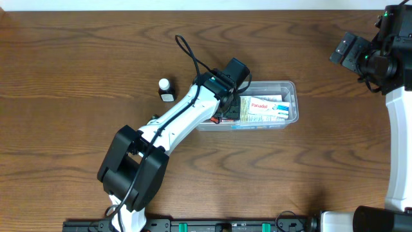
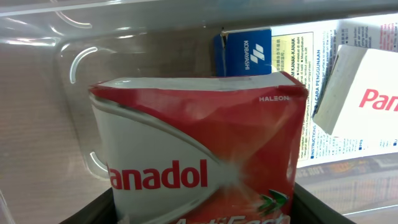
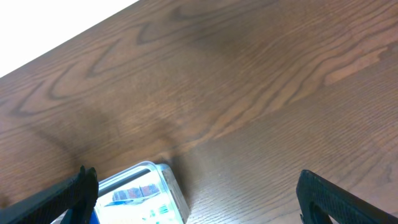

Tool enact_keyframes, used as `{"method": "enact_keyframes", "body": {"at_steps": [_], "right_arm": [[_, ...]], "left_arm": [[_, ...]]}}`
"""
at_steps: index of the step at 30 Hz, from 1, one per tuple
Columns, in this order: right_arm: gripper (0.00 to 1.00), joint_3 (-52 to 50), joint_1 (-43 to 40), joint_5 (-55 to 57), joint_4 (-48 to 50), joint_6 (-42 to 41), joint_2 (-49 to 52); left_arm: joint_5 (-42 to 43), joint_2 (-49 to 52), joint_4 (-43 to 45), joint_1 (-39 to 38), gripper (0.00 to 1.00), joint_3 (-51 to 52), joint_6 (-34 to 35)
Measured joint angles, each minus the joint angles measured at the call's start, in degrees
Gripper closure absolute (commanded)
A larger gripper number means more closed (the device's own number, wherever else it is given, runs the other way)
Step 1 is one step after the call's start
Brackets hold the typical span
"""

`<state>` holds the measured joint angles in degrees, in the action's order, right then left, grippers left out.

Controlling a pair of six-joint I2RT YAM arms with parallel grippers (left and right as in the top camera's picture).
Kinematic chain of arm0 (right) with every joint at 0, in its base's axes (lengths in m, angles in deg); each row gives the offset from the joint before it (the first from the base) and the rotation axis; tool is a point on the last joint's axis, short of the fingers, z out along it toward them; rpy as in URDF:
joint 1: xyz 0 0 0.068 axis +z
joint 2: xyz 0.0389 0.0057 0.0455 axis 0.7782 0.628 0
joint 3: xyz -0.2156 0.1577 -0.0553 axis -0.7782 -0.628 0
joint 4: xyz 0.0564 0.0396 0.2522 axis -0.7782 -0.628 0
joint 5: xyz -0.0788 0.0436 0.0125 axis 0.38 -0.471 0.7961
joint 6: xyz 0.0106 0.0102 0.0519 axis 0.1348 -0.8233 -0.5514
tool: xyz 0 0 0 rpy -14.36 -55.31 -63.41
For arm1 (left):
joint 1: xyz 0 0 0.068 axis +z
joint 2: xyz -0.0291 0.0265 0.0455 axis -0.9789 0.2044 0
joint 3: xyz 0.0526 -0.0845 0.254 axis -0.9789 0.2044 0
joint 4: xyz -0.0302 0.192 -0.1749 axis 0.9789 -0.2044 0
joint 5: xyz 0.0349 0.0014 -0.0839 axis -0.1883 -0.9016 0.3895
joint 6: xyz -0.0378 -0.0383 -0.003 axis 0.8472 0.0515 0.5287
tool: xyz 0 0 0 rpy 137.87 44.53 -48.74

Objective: Pack container
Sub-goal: 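Lower the red packet into the container and open the left gripper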

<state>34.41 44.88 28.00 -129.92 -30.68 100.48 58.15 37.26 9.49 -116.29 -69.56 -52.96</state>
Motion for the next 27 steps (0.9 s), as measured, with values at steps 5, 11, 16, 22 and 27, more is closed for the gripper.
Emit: {"method": "enact_keyframes", "body": {"at_steps": [5,11,16,22,27], "right_arm": [[0.01,0.0,0.0,0.0,0.0,0.0,0.0],[0.01,0.0,0.0,0.0,0.0,0.0,0.0],[0.01,0.0,0.0,0.0,0.0,0.0,0.0],[0.01,0.0,0.0,0.0,0.0,0.0,0.0],[0.01,0.0,0.0,0.0,0.0,0.0,0.0]], "left_arm": [[-1.05,0.0,-0.07,0.0,0.39,0.0,1.09],[-2.32,0.0,-0.09,0.0,0.39,0.0,1.51],[-2.58,0.07,-0.09,0.0,0.39,0.0,1.53],[-2.78,2.54,-0.07,0.0,0.4,0.0,1.55],[-3.02,4.94,-0.04,0.0,0.39,0.0,1.66]]}}
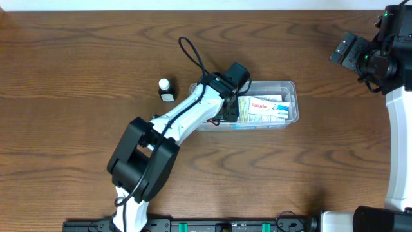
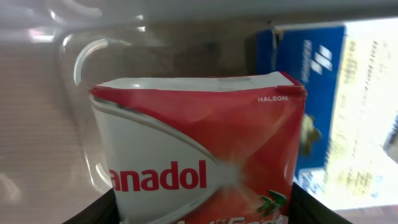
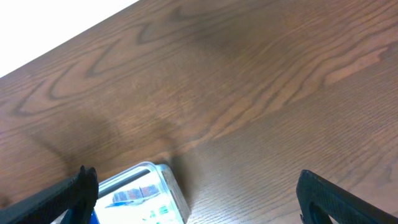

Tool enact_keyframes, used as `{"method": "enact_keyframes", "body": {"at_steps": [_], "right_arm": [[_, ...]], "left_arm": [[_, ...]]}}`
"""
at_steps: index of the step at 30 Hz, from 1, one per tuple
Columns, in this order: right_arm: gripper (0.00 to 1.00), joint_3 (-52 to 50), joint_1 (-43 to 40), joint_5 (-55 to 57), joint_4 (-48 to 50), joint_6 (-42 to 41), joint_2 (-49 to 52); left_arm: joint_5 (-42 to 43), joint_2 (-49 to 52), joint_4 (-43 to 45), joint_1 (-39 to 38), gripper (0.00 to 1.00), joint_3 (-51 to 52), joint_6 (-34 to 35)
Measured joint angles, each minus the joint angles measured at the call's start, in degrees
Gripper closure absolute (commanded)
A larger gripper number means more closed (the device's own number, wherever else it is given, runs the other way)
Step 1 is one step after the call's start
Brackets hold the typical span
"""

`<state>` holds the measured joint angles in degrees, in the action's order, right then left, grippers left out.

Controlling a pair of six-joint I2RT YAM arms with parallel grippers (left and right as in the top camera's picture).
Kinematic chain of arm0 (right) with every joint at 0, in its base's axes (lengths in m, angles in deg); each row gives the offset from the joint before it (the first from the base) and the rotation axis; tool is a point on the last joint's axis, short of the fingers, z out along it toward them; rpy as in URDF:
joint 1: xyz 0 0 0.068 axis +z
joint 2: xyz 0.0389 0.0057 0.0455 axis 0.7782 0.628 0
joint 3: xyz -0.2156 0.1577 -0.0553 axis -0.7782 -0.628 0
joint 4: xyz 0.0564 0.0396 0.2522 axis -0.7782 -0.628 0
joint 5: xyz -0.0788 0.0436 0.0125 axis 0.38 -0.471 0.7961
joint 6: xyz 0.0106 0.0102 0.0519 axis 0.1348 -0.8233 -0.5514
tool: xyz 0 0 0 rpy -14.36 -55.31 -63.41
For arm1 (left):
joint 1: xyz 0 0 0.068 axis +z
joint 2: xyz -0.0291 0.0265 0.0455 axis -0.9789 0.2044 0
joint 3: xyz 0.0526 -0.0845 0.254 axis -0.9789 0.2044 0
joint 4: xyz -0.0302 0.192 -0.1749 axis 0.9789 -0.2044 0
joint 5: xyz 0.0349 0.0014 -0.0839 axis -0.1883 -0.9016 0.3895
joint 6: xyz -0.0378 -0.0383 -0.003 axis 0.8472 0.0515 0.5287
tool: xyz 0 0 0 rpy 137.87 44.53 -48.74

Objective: Pack container
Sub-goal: 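Lower the red packet into the container and open the left gripper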

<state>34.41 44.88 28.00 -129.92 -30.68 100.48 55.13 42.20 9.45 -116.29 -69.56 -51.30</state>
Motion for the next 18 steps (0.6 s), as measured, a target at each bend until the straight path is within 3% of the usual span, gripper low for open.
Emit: {"method": "enact_keyframes", "body": {"at_steps": [7,18], "right_arm": [[0.01,0.0,0.0,0.0,0.0,0.0,0.0],[0.01,0.0,0.0,0.0,-0.02,0.0,0.0]], "left_arm": [[-0.17,0.15,-0.02,0.07,0.39,0.0,0.0],[-0.2,0.15,0.07,0.09,0.23,0.0,0.2]]}}
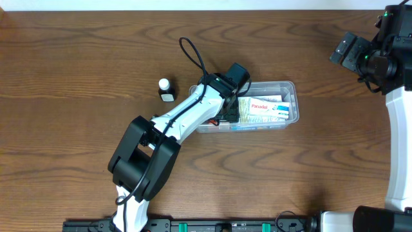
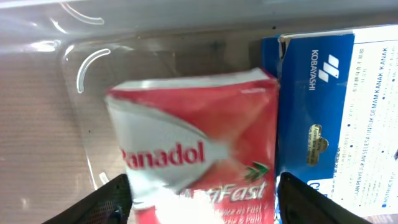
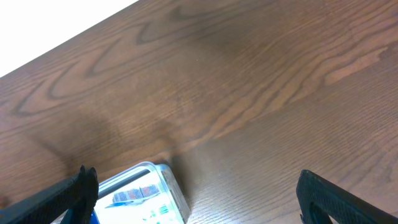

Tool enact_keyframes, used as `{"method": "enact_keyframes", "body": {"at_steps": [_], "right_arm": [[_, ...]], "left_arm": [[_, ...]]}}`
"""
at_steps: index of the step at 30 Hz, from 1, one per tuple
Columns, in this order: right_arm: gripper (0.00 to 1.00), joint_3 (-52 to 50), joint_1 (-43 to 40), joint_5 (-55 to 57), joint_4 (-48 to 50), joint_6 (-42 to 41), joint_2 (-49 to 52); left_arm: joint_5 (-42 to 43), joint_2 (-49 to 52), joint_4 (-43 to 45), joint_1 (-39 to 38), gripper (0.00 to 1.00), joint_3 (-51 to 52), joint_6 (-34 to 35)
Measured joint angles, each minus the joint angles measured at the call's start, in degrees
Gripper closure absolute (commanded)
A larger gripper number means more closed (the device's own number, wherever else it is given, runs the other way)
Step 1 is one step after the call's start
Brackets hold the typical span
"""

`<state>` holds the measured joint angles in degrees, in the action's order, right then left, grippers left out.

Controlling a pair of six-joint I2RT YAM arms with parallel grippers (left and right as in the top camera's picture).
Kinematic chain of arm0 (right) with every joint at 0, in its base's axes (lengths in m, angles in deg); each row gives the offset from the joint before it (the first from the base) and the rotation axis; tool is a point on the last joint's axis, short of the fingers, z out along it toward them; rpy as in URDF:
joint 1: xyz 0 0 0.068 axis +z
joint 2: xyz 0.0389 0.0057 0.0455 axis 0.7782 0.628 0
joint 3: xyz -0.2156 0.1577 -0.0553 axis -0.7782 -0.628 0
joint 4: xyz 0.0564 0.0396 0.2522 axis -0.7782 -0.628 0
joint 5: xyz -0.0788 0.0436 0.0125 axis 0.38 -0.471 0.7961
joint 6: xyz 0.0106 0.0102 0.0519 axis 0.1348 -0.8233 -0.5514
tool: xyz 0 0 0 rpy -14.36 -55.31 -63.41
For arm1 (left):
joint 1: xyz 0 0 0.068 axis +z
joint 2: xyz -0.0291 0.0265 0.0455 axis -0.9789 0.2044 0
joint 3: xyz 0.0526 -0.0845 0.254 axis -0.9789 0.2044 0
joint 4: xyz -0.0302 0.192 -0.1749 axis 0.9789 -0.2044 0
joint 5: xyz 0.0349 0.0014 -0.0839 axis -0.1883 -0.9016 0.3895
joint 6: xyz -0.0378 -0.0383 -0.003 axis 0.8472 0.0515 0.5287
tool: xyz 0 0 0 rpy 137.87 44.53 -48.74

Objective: Pack container
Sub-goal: 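Lower the red packet into the container and open the left gripper, then lift the left gripper and move it to the green Zam-Buk box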

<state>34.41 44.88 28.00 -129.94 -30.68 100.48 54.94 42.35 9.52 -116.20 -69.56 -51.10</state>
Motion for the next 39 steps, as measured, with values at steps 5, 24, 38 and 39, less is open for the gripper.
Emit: {"method": "enact_keyframes", "body": {"at_steps": [5,24,38,39], "right_arm": [[0.01,0.0,0.0,0.0,0.0,0.0,0.0],[0.01,0.0,0.0,0.0,-0.02,0.0,0.0],[0.01,0.0,0.0,0.0,-0.04,0.0,0.0],[0.01,0.0,0.0,0.0,-0.04,0.0,0.0]], "left_arm": [[0.0,0.0,0.63,0.02,0.21,0.0,0.02],[0.83,-11.74,-4.44,0.07,0.06,-2.99,-8.0],[-6.4,-28.24,-25.11,13.88,0.02,-3.89,-8.61],[-6.38,-28.13,-25.51,15.93,0.02,-3.67,-8.76]]}}
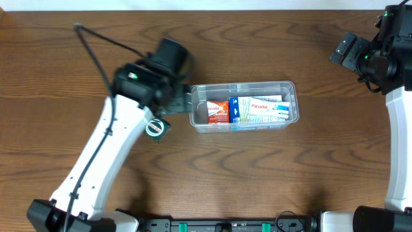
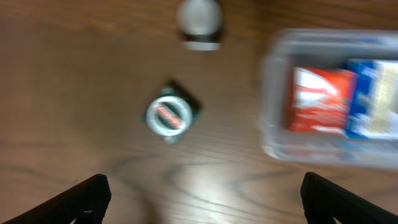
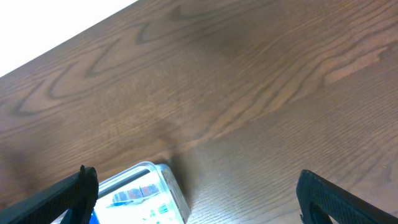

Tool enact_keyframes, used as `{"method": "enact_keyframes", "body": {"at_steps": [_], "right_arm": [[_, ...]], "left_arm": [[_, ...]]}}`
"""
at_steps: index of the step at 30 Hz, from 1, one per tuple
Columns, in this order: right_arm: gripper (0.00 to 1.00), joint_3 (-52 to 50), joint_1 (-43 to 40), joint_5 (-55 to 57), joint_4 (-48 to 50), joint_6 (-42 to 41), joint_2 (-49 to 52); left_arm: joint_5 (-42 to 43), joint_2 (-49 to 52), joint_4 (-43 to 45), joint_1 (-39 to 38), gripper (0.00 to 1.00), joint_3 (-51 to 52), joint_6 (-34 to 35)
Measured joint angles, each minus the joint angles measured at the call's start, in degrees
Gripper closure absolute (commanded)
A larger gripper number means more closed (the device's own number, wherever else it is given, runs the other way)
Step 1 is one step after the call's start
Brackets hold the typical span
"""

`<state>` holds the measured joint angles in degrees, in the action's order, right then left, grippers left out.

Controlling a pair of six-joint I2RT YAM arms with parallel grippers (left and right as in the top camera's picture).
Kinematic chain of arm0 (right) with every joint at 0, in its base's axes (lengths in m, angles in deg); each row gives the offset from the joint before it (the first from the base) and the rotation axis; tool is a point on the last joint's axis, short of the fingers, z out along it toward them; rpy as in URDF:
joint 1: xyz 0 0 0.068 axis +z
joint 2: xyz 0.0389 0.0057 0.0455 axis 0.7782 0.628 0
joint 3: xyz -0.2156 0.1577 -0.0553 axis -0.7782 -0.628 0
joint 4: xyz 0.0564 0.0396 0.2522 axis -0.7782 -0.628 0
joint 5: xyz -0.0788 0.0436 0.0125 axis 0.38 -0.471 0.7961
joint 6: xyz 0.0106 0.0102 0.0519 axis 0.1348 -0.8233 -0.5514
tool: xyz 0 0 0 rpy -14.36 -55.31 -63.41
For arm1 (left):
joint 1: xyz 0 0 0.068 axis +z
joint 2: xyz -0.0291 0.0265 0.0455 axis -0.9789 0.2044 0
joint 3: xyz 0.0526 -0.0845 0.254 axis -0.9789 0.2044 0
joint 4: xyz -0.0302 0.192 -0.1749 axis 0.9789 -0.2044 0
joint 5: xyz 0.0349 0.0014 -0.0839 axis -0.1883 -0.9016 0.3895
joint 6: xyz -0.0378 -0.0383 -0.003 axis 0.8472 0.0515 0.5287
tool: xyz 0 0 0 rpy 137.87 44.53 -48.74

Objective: Pack container
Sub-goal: 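Lift the left gripper and move it to the green Zam-Buk box, then grasp the green Zam-Buk box with the left gripper and lift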

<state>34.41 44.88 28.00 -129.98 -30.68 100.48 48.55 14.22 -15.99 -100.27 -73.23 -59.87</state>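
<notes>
The clear plastic container (image 1: 291, 87) lies mid-table. Inside it, a red Panadol box (image 1: 217, 111) stands at the left end, then a blue box (image 1: 234, 109) and a white Panadol box (image 1: 266, 106). The left wrist view shows the red box (image 2: 314, 99) in the container (image 2: 272, 134). My left gripper (image 1: 172, 98) hangs open and empty above the table, left of the container; its fingers (image 2: 87, 196) show at the lower corners. My right gripper (image 3: 199, 199) is open and empty, high at the far right (image 1: 351, 50).
A round green-rimmed tin (image 1: 154, 127) lies on the wood just left of the container, also seen from the left wrist (image 2: 169, 116). A small white-capped bottle (image 2: 199, 22) stands beyond it, hidden under my left arm in the overhead view.
My left gripper was open inside the container with the red box loose between its fingers. Now it is out, higher and to the left. The red box stays at the container's left end.
First my left gripper held the red Panadol box over the container's left end beside the blue box. Then it held it closer to the floor. Then the fingers stood apart and the box was free. Now the arm is out; the right arm never moved.
</notes>
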Motion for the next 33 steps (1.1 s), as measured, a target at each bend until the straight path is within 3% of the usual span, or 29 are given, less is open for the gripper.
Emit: {"method": "enact_keyframes", "body": {"at_steps": [9,20,33], "right_arm": [[0.01,0.0,0.0,0.0,0.0,0.0,0.0],[0.01,0.0,0.0,-0.02,0.0,0.0,0.0],[0.01,0.0,0.0,0.0,-0.02,0.0,0.0]], "left_arm": [[0.0,1.14,0.39,7.96,0.02,7.56,-10.34],[4.87,1.81,19.69,9.05,0.02,26.69,-31.63],[6.03,2.34,34.25,9.05,0.02,32.52,-41.35]]}}
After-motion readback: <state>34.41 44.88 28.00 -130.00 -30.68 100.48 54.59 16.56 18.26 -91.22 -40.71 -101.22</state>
